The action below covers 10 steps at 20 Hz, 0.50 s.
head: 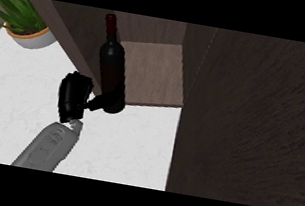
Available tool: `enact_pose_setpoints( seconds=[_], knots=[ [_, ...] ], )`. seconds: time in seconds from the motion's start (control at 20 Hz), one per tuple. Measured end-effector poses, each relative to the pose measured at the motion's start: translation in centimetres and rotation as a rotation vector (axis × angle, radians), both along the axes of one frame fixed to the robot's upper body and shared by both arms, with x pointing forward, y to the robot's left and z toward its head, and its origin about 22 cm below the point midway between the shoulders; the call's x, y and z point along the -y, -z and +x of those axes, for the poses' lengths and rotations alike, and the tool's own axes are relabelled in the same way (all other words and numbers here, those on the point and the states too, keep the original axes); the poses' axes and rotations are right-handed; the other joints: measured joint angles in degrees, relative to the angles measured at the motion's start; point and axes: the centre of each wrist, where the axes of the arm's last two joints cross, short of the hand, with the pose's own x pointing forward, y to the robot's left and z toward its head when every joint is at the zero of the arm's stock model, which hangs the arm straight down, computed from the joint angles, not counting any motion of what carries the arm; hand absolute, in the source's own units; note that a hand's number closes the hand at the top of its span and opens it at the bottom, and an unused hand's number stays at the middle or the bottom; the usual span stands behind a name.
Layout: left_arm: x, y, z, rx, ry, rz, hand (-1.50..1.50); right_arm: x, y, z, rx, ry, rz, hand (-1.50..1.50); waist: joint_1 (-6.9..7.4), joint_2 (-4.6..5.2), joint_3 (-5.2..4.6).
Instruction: Pick up the wine, place it into the cabinet and close the cabinet
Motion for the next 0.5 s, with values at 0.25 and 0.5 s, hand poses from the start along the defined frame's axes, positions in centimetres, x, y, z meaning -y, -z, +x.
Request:
enact_pose_setpoints(
  seconds=[0.25, 0.5],
  knots=[
    [-0.49, 0.27, -0.24, 0.021, -0.013, 0.097, 1.50, -0.22, 0.00, 0.12, 0.007, -0.021, 0.006, -1.50, -0.73, 0.16, 0.01],
    [-0.46, 0.43, -0.38, 0.026, -0.036, 0.141, 1.50, -0.39, -0.06, 0.25, 0.014, -0.036, 0.013, -1.50, -1.11, 0.23, 0.05]
  ],
)
